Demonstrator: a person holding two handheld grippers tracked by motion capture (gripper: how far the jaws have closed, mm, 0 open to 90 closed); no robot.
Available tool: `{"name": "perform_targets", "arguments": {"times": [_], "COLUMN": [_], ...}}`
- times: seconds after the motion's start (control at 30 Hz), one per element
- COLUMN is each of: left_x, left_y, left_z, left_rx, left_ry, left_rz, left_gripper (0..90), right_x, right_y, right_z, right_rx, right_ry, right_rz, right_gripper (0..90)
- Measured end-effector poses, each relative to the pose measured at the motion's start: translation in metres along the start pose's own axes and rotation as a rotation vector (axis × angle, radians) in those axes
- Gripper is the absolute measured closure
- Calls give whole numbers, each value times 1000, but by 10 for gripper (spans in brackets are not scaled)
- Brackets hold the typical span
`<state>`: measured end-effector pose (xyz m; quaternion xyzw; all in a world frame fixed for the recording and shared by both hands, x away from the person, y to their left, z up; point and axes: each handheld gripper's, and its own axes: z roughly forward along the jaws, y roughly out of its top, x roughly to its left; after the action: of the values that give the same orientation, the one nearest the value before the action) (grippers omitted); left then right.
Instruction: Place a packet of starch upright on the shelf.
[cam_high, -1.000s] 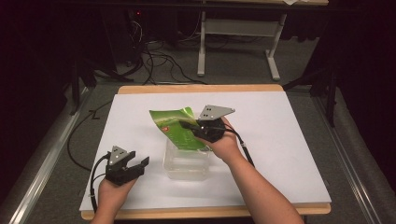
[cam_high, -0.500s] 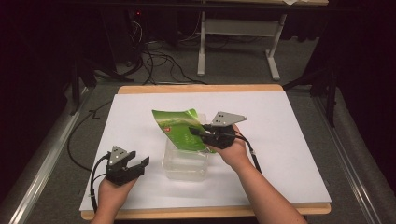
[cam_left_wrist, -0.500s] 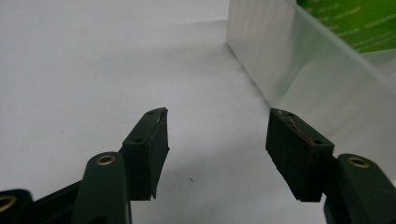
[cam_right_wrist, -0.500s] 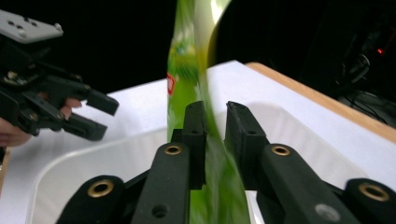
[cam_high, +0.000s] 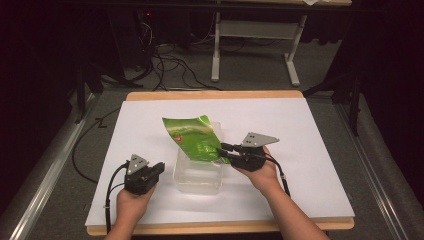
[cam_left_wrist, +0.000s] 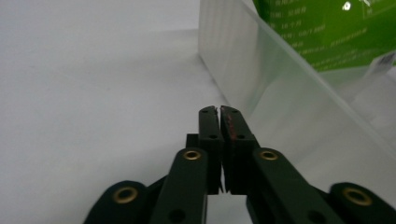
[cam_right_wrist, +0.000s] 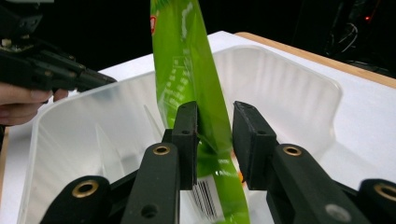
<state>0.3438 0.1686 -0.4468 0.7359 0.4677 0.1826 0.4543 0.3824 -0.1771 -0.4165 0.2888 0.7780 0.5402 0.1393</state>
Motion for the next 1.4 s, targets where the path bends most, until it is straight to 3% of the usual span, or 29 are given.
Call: {"name": "perform_targets", "arguments": {"times": [0.33,0.53,0.6,0.7,0.8,0.9,1.03,1.27,1.4], "left_x": [-12,-17,-18,-18,-18,-18,-18,-18,-19], "left_y": [1,0,0,0,0,0,0,-1,-1], "left_z": [16,19,19,19,19,19,19,21,21], "left_rx": [13,22,21,23,26,26,26,30,33], "left_ry": [-78,-109,-108,-105,-108,-109,-105,-99,-96], "left_rz": [-14,7,8,9,7,5,3,5,6], "left_gripper": [900,900,900,900,900,900,900,900,900], "right_x": [0,1,2,3,2,0,4,9,11], "right_y": [-5,-6,-7,-8,-10,-13,-16,-13,-8], "right_z": [2,1,2,1,-4,-7,5,24,38], "right_rx": [24,44,54,42,42,79,133,163,206], "right_ry": [-17,-31,-45,-56,-86,-89,-88,-74,-74], "right_rz": [21,18,20,18,34,47,39,25,3], "right_gripper": [788,833,885,865,900,900,900,900,900]}}
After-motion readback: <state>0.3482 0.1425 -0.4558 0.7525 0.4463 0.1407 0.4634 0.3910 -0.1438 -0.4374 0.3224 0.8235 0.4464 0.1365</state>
